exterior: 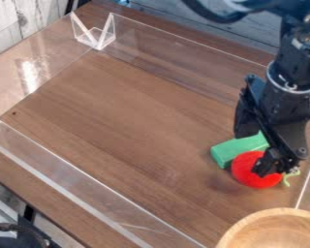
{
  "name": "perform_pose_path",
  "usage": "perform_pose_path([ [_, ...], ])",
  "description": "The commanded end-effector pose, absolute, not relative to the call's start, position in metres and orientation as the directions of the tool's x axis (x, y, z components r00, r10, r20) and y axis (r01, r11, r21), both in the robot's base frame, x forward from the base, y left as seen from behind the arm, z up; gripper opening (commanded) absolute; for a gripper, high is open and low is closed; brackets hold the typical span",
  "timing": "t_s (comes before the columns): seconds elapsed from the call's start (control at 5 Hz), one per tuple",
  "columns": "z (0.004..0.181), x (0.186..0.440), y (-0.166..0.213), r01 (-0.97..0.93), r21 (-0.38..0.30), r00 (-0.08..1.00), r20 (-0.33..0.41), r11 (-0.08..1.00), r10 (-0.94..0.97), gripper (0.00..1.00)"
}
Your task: Move the red object to the left side of the table
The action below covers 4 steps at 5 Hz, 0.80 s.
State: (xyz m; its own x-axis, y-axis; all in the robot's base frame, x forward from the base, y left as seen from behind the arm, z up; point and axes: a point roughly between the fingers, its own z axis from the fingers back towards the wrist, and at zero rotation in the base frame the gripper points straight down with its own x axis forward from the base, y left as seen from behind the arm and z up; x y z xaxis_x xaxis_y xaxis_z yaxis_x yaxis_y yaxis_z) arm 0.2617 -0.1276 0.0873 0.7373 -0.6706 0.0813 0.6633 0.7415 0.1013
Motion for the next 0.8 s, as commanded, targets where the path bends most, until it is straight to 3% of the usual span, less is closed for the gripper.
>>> perform_pose_path([
  [0.0,0.0918,0.2651,-0.1276,0.663,0.103,0.731,0.124,0.742,-0.671,1.0],
  [0.6,0.0931,0.2681,-0.1197,0.643,0.089,0.748,0.143,0.761,-0.649,1.0],
])
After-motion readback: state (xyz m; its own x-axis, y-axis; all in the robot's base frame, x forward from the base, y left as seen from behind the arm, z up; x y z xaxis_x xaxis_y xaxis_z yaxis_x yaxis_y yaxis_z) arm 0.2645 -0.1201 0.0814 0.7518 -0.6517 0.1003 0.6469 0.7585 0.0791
